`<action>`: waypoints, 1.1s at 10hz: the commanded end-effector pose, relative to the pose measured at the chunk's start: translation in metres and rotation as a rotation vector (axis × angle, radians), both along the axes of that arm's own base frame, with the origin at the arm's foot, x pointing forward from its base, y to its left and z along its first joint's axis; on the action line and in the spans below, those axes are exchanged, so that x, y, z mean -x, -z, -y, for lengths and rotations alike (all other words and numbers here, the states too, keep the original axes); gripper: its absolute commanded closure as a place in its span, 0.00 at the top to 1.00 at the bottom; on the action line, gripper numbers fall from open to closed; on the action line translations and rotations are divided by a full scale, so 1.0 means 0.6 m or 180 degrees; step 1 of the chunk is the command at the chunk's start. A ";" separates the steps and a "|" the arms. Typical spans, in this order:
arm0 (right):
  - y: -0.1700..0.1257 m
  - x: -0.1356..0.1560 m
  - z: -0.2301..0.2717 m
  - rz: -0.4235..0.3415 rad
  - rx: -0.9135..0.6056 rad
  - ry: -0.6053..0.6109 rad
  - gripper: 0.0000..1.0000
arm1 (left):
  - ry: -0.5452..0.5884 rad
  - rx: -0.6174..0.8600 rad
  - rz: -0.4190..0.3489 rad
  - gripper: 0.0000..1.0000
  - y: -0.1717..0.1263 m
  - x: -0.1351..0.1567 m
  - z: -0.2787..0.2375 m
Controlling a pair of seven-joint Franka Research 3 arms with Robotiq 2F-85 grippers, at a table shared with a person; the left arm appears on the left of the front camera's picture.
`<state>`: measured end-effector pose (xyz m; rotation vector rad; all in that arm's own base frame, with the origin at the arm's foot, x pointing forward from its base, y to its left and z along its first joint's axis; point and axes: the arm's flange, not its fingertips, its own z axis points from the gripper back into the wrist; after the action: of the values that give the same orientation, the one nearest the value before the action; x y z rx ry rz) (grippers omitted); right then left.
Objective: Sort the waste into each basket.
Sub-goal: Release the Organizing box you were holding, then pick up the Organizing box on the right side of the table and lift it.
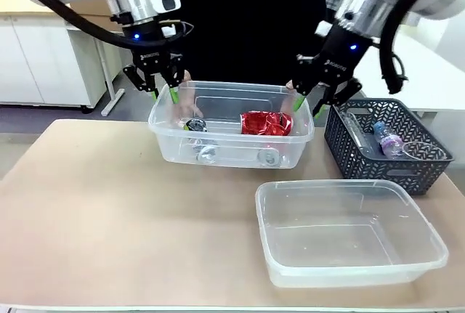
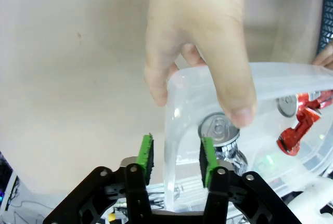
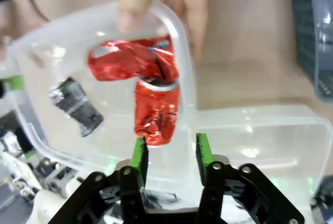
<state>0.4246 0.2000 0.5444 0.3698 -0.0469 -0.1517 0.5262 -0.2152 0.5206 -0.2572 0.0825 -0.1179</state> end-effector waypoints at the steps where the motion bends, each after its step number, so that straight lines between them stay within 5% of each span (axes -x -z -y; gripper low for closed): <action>1: 0.016 0.021 0.026 0.0501 -0.0327 -0.0057 1.00 | -0.0065 0.0079 0.0158 0.88 -0.014 0.035 -0.016; 2: 0.015 0.022 0.034 0.0712 -0.0392 -0.0100 0.98 | -0.0018 0.0202 0.0346 0.97 -0.020 0.056 -0.026; 4: 0.014 0.018 0.047 0.1122 -0.0456 -0.0204 1.00 | 0.0059 0.0253 0.0638 1.00 -0.029 0.101 -0.040; 5: 0.011 0.016 0.052 0.1331 -0.0478 -0.0289 1.00 | 0.0294 0.0240 0.0597 1.00 -0.033 0.128 -0.039; 7: 0.015 0.016 0.051 0.1351 -0.0479 -0.0402 1.00 | 0.0308 0.0132 0.0648 1.00 -0.036 0.165 -0.038; 8: -0.007 0.010 0.044 0.1242 -0.0288 -0.0201 1.00 | 0.0194 0.0148 0.0575 1.00 -0.047 0.119 -0.028; 11: -0.007 0.010 0.044 0.1242 -0.0288 -0.0201 1.00 | 0.0194 0.0148 0.0575 1.00 -0.047 0.119 -0.028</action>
<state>0.4178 0.1744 0.5453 0.4952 -0.4228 0.0033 0.4520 -0.1991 0.5457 -0.2868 -0.0875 -0.2154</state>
